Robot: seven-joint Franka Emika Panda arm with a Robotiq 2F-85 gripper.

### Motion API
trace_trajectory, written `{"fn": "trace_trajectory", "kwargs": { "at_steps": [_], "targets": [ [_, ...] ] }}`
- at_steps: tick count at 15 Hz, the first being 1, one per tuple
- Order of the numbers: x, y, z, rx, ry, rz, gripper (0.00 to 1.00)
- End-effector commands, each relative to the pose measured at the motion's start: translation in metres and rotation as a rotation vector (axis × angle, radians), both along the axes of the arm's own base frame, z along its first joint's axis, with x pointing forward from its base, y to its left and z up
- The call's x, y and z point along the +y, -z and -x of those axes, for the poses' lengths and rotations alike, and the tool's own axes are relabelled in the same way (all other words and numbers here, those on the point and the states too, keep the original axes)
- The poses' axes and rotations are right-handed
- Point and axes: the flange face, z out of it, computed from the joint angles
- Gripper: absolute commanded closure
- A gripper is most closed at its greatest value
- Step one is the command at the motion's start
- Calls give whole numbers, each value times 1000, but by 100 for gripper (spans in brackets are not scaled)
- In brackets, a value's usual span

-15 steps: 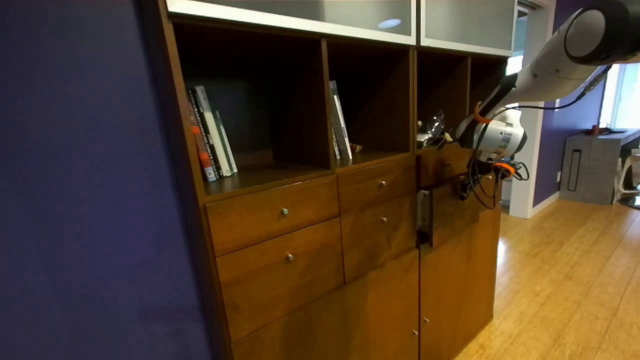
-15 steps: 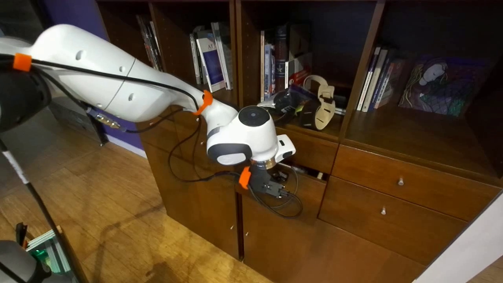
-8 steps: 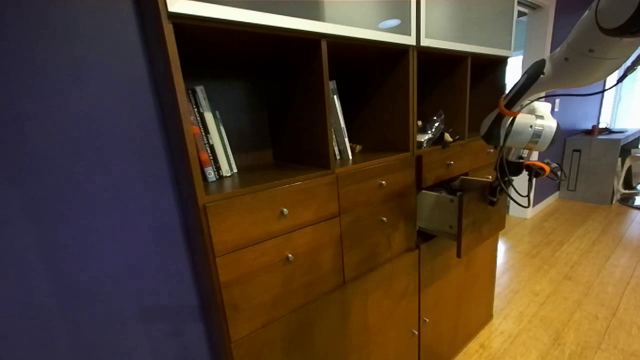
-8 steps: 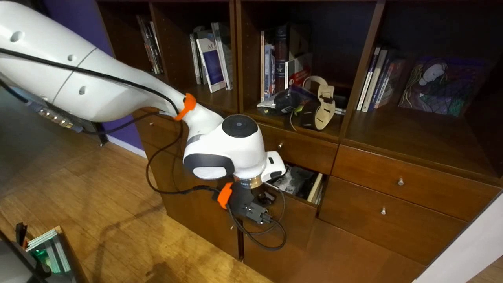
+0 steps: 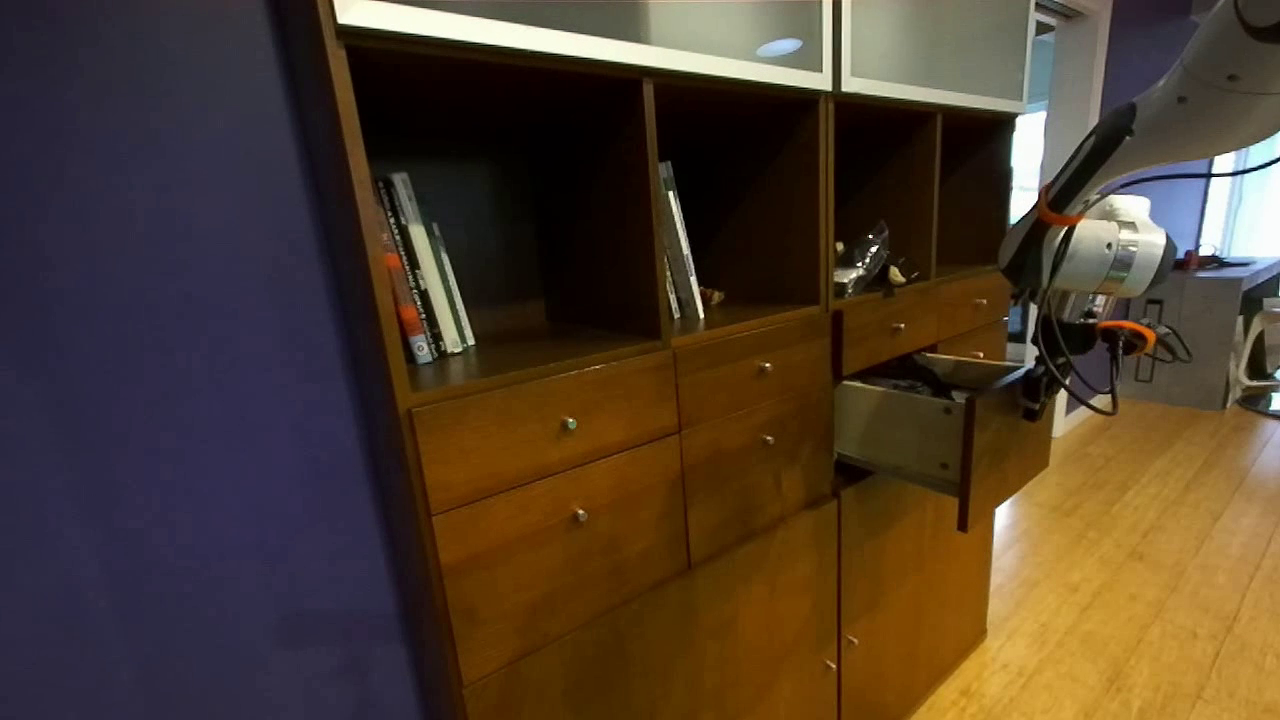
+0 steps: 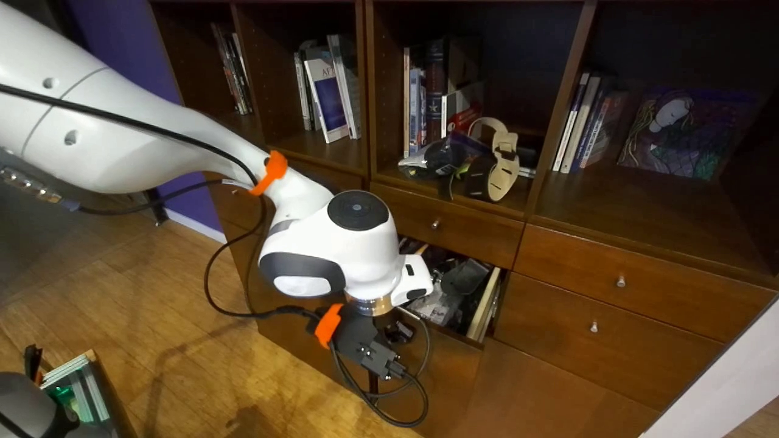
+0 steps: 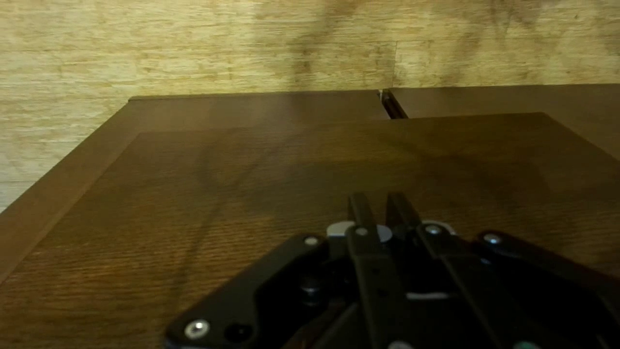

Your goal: Open the second to last right role bottom drawer

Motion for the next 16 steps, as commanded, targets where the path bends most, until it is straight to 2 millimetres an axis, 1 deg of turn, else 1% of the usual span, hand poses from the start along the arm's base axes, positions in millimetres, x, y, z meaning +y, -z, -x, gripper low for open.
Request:
{"fn": "trace_trajectory", "kwargs": {
  "at_steps": [1,5,6,7,8,11,12,13,15,16],
  "targets": [
    [-29,-1,37,60,7,44,96],
    [-32,0,40,87,-6,65,96],
    [-29,-1,36,80,-11,63,61],
    [-27,-3,33,75,-19,67,59],
    [-28,-3,35,79,-26,65,54],
    [-44,-16,49,100,-6,82,34],
    [-47,-22,52,102,1,91,25],
    [-47,-29,54,100,-6,82,19],
    [-36,-49,50,63,-29,55,5],
    [-29,-60,45,25,-40,51,1]
  ]
}}
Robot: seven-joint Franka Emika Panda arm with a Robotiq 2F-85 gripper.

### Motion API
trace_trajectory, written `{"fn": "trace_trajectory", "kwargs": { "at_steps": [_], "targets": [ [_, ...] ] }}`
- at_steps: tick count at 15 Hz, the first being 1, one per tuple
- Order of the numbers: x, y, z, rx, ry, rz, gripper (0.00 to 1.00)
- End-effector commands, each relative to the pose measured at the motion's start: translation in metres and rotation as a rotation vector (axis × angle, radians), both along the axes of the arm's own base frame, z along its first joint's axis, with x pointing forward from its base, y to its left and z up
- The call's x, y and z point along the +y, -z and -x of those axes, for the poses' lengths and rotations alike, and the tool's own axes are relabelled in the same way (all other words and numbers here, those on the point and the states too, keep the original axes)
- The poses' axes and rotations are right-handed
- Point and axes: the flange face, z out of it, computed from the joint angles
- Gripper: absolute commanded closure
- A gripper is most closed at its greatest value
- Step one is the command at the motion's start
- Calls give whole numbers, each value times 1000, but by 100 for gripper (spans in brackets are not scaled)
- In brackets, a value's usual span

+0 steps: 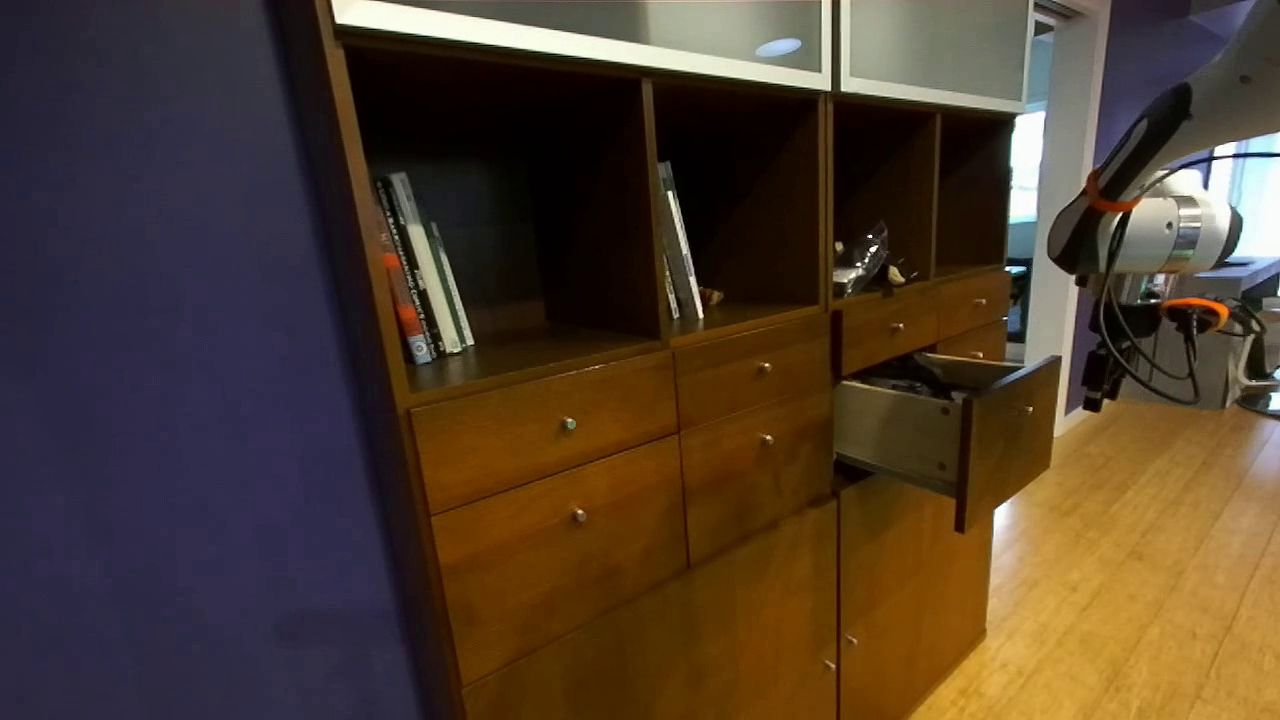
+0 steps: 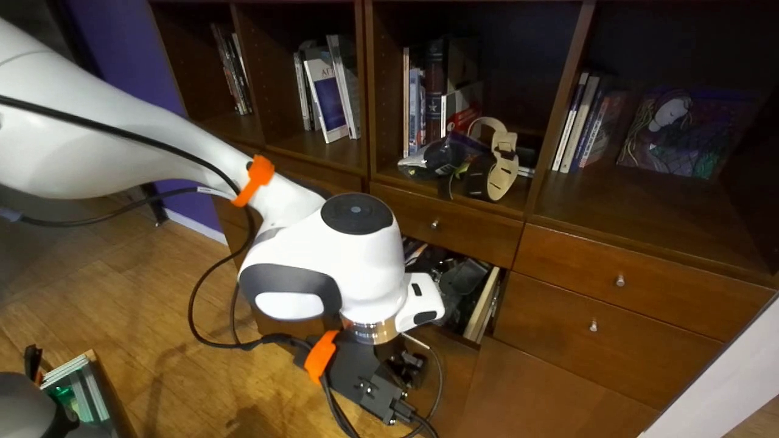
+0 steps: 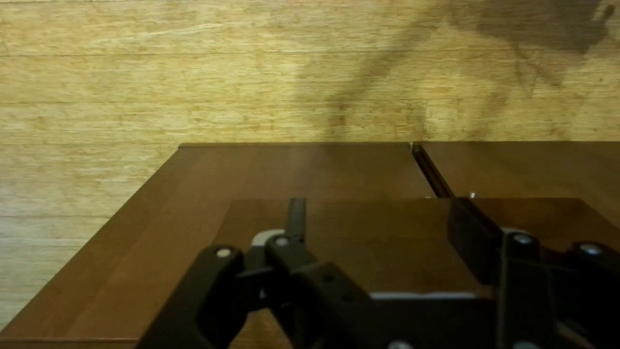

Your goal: Open the second to last right role bottom drawer

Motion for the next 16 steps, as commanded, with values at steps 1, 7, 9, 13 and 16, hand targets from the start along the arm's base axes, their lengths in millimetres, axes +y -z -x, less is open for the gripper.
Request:
{"fn": "trace_trajectory", "kwargs": {
  "at_steps": [1,7,9,13,16],
  "targets": [
    [26,-45,-11,-93,-45,-33,0],
    [70,-67,-67,-217,-98,-55,0],
    [77,-61,-76,-188,-115,-46,0],
    [78,-45,-83,-150,-139,-37,0],
    [77,-35,-85,-133,-147,-37,0]
  ]
}}
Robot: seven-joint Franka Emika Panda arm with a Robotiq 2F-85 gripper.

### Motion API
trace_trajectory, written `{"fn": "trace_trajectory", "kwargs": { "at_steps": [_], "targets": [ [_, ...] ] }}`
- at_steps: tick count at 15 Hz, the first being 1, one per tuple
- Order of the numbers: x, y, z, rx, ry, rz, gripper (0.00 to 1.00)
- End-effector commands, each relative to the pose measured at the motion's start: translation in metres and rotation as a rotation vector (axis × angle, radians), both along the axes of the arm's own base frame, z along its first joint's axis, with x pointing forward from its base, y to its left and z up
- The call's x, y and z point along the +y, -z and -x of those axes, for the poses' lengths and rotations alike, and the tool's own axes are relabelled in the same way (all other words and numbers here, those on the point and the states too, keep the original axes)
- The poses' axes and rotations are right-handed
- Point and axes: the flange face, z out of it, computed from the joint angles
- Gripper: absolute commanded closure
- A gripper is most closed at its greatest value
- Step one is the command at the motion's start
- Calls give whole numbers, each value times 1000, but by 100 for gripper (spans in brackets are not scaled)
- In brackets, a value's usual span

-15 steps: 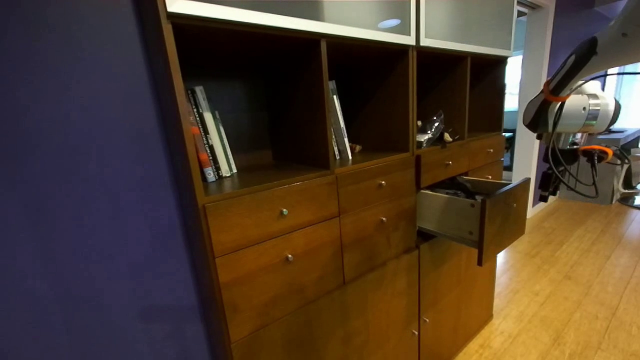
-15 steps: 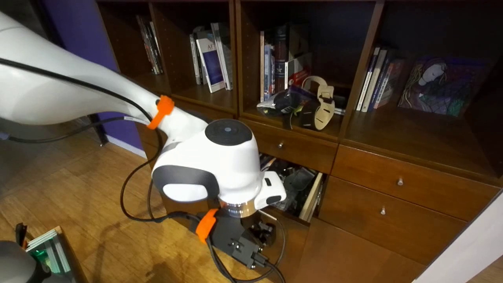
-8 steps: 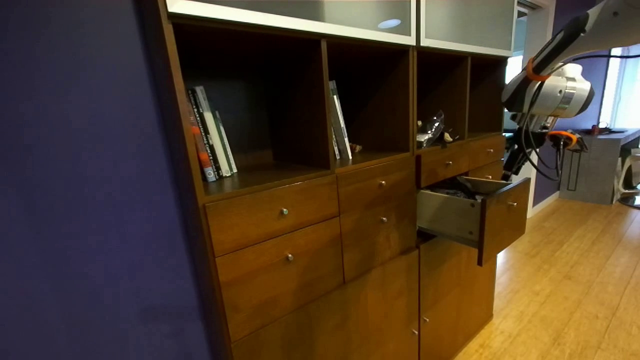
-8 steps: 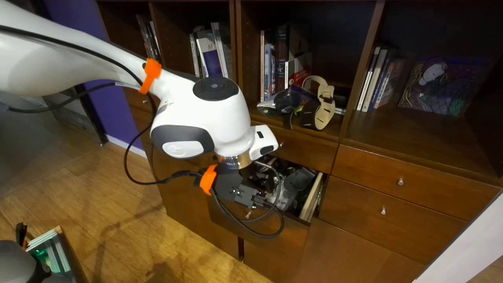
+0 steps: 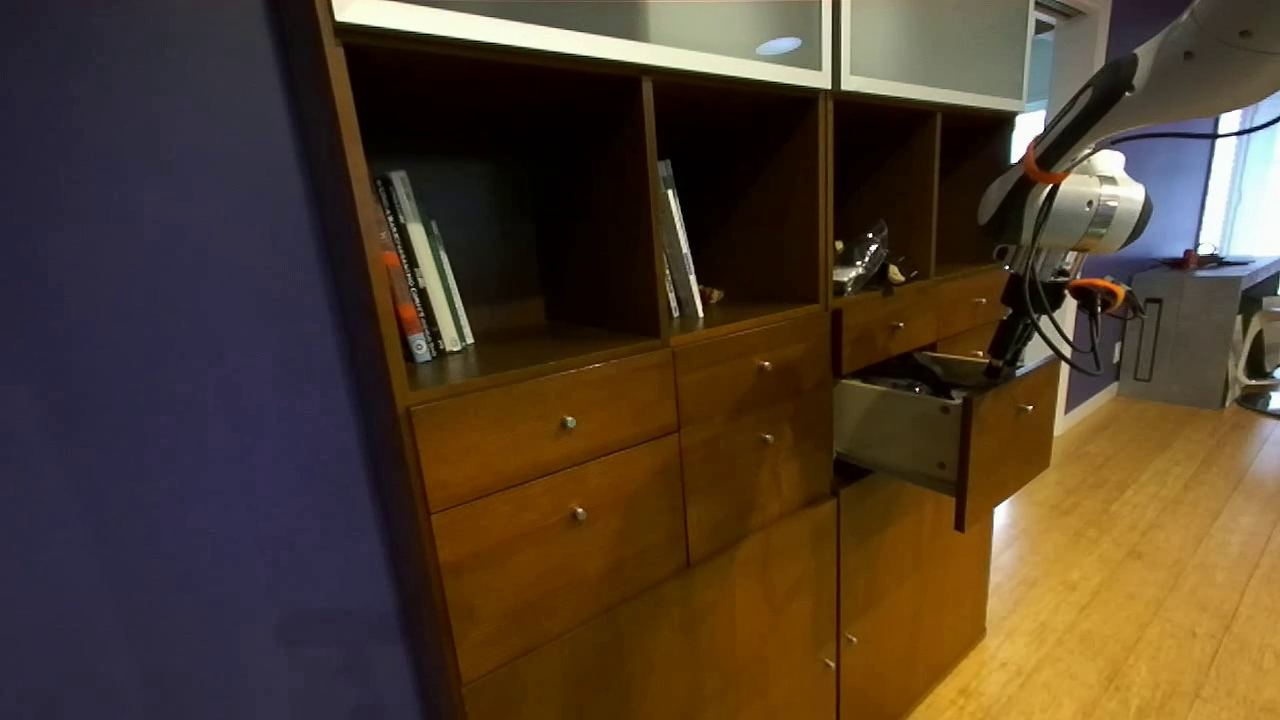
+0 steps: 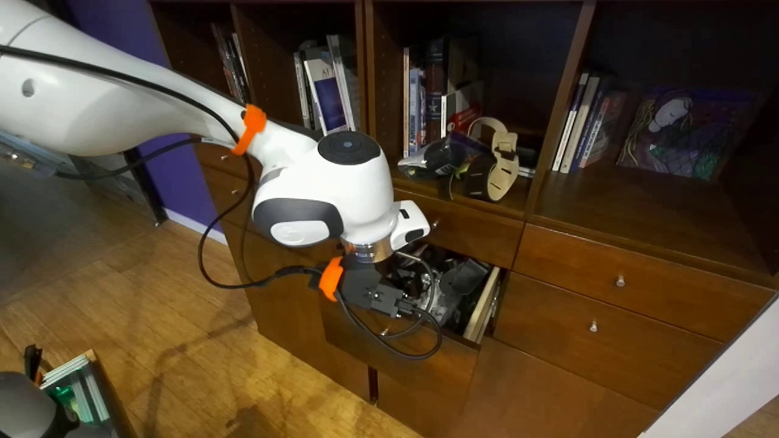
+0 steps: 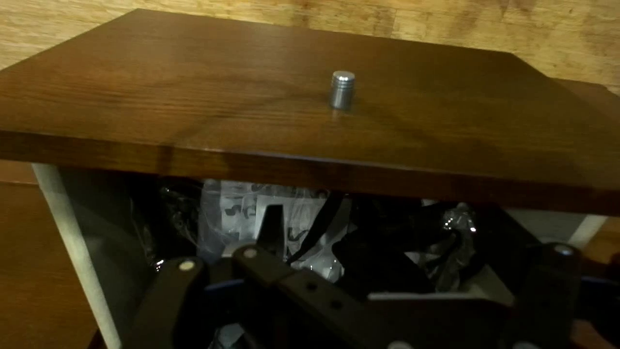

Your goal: Open the second to last right role bottom drawer

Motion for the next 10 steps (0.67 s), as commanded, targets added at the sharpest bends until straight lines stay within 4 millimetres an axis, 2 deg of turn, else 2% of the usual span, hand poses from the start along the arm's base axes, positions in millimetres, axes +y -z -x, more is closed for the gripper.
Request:
{"fn": "trace_trajectory", "kwargs": {
  "at_steps": [1,4,8,10],
  "targets": [
    [-3,6,-5,8,-15,14,0],
    [-3,9,-4,32,-17,26,0],
    [-11,12,5,193,6,123,0],
    [-8,11,3,248,-6,150,0]
  ]
}}
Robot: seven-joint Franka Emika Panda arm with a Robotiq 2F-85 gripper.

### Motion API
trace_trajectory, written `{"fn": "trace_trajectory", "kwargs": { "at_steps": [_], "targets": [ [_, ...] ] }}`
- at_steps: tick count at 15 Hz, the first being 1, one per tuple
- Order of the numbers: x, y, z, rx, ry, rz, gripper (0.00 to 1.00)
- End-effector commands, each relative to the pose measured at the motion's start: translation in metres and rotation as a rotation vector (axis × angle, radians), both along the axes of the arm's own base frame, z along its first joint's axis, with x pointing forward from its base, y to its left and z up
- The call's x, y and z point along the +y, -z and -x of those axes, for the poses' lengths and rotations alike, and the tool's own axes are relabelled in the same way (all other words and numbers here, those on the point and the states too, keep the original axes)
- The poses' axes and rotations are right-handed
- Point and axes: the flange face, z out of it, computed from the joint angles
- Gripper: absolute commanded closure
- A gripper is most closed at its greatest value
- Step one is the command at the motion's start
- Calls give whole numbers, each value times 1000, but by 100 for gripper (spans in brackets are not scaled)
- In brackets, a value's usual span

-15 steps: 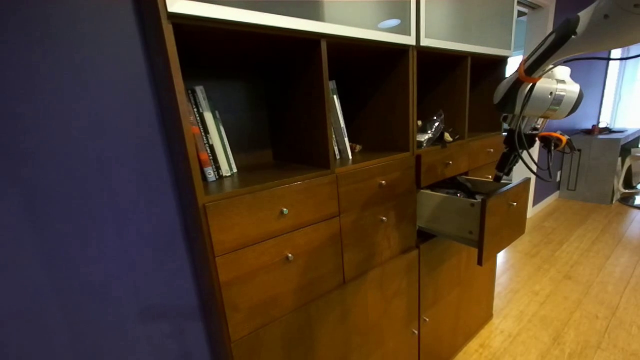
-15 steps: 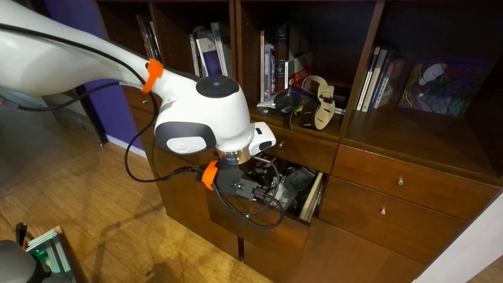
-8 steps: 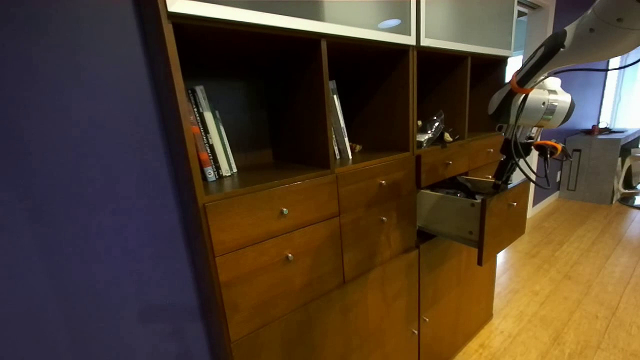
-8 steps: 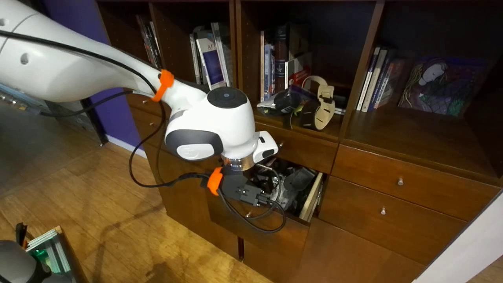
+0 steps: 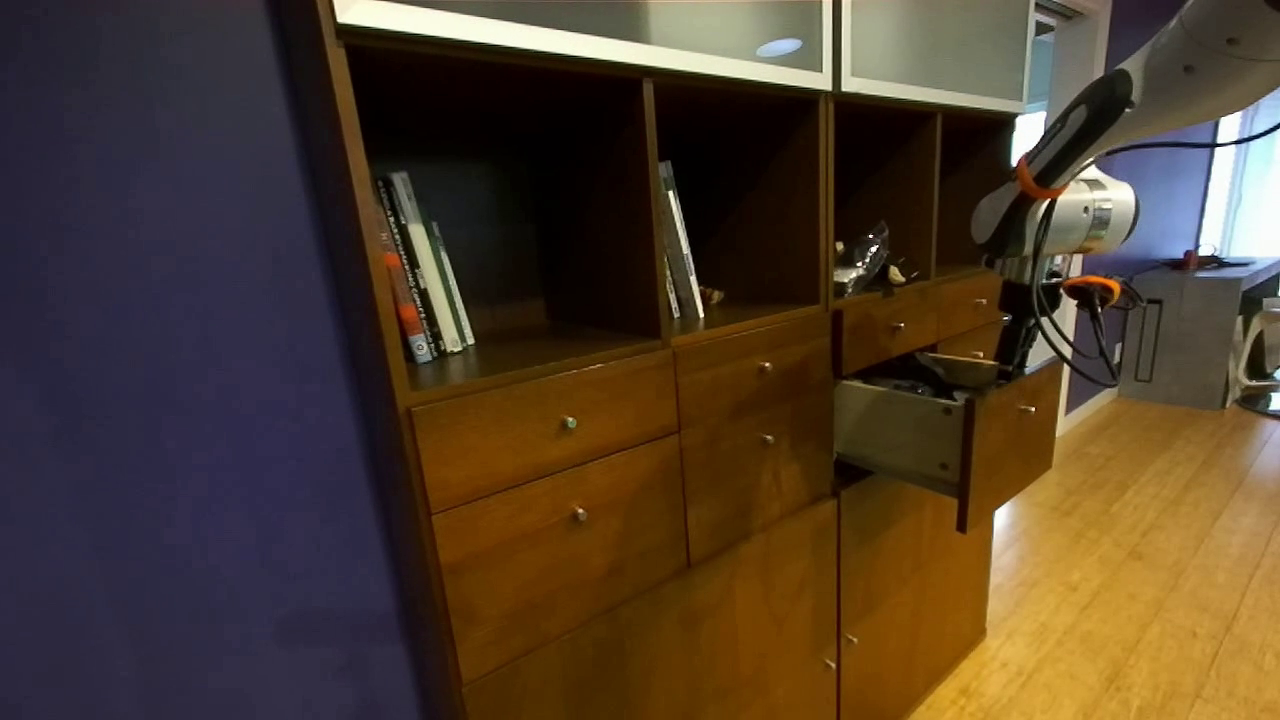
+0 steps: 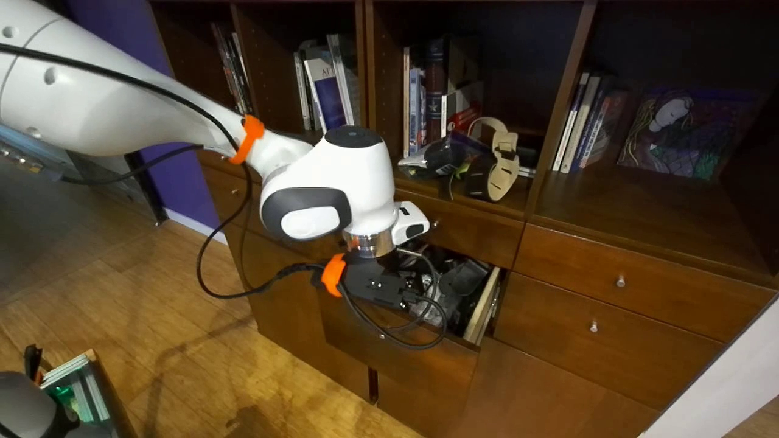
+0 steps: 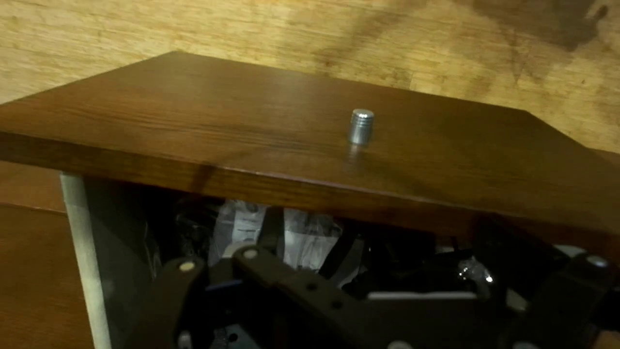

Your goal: Open the second to last right role bottom drawer

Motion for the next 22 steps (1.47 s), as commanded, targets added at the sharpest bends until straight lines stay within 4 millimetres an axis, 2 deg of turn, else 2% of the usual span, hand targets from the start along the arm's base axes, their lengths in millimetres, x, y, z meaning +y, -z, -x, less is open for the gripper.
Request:
{"fn": "trace_trajectory", "kwargs": {
  "at_steps": [1,5,8,10,12,19,22],
  "targets": [
    [-13,6,9,142,28,56,0],
    [-18,4,17,204,36,34,0],
    [-14,-12,16,142,84,-24,0],
    [-3,-29,18,143,147,-64,0],
    [10,-53,23,137,198,-91,0],
    [66,-179,51,-24,371,-133,0],
    [86,-216,68,-75,372,-134,0]
  ]
}}
